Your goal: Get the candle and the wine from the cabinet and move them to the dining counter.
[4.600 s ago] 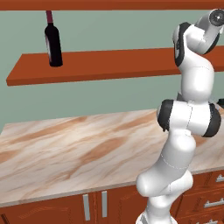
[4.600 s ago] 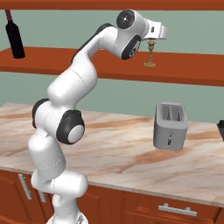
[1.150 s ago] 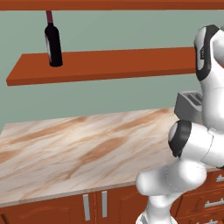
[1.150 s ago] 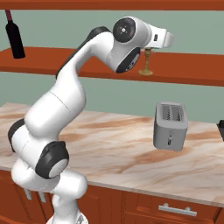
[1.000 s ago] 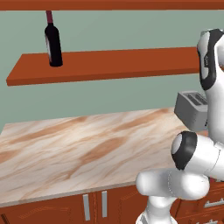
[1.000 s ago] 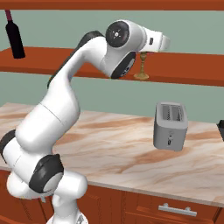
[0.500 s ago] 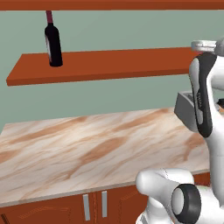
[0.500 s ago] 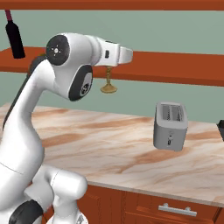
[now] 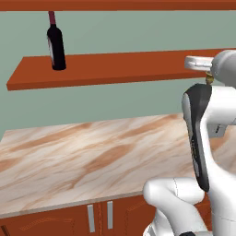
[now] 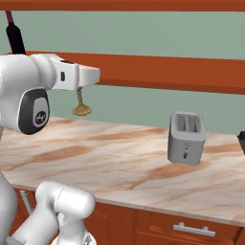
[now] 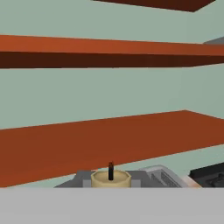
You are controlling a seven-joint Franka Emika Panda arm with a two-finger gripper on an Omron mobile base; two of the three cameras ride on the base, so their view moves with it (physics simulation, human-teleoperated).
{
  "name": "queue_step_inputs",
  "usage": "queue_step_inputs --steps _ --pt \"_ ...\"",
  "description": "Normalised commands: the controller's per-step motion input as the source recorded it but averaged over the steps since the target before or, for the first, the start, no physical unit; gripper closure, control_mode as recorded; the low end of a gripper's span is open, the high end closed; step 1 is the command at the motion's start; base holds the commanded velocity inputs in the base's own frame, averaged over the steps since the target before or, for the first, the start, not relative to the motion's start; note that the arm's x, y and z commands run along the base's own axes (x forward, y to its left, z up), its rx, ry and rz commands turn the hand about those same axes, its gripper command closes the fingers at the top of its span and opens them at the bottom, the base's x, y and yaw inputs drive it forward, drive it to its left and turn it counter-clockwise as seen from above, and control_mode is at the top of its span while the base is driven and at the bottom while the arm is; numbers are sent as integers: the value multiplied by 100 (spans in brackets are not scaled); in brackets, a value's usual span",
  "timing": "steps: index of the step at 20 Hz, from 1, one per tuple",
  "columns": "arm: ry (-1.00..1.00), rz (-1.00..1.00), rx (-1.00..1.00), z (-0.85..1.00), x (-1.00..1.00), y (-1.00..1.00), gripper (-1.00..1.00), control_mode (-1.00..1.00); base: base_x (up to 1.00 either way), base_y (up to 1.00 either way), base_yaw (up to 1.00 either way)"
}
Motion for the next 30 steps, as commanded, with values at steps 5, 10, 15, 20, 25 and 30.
queue_step_inputs --steps 5,10,15,20,25,30 --pt "0 3 2 0 -73 16 100 -100 0 0 0" --pt "0 11 0 0 -44 3 100 -100 0 0 0" --pt "0 14 0 0 -7 10 100 -100 0 0 0" --pt "0 14 0 0 0 17 100 -100 0 0 0" --pt "0 13 0 0 0 24 100 -100 0 0 0" --pt "0 4 0 0 0 27 100 -100 0 0 0"
